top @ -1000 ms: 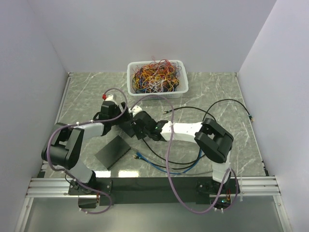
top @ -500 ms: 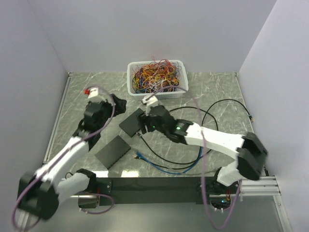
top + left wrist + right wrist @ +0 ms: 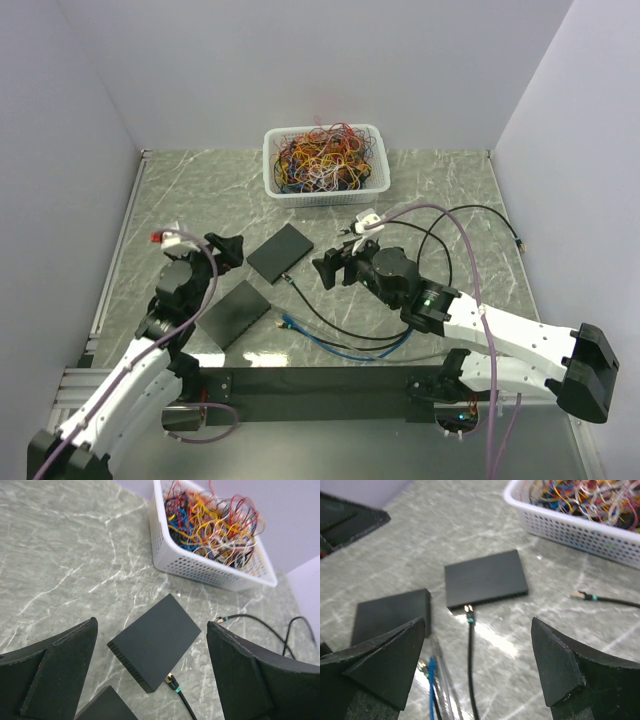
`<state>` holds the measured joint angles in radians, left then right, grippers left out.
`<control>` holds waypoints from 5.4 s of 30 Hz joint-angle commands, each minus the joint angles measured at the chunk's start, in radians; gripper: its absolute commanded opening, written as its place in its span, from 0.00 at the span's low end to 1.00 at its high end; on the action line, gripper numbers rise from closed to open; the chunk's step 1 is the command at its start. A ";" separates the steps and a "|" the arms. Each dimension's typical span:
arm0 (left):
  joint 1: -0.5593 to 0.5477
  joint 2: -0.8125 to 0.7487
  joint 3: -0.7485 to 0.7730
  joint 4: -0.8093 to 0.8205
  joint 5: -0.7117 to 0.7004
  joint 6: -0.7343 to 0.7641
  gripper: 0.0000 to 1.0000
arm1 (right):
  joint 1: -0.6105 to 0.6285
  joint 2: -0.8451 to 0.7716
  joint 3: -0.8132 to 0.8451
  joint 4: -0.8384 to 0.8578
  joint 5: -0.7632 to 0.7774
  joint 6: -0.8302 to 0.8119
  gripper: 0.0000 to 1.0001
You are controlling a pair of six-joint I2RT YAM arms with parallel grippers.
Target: Insert the plug into the switch port
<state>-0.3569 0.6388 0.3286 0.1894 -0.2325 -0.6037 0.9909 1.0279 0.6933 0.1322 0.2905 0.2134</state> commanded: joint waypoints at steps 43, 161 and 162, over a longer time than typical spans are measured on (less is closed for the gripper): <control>0.001 -0.189 -0.099 -0.222 -0.166 -0.154 0.91 | 0.344 0.507 0.155 -0.088 0.061 0.254 0.52; -0.168 -0.222 -0.148 0.394 0.645 -0.344 0.39 | 0.031 0.074 -0.043 0.388 -0.645 0.373 0.00; -0.169 -0.222 -0.146 0.386 0.641 -0.343 0.36 | 0.031 0.074 -0.044 0.389 -0.642 0.374 0.00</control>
<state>-0.5152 0.4168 0.1364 0.5770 0.4229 -0.9806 1.0275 1.1034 0.6018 0.4541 -0.3595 0.5804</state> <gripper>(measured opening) 0.389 0.132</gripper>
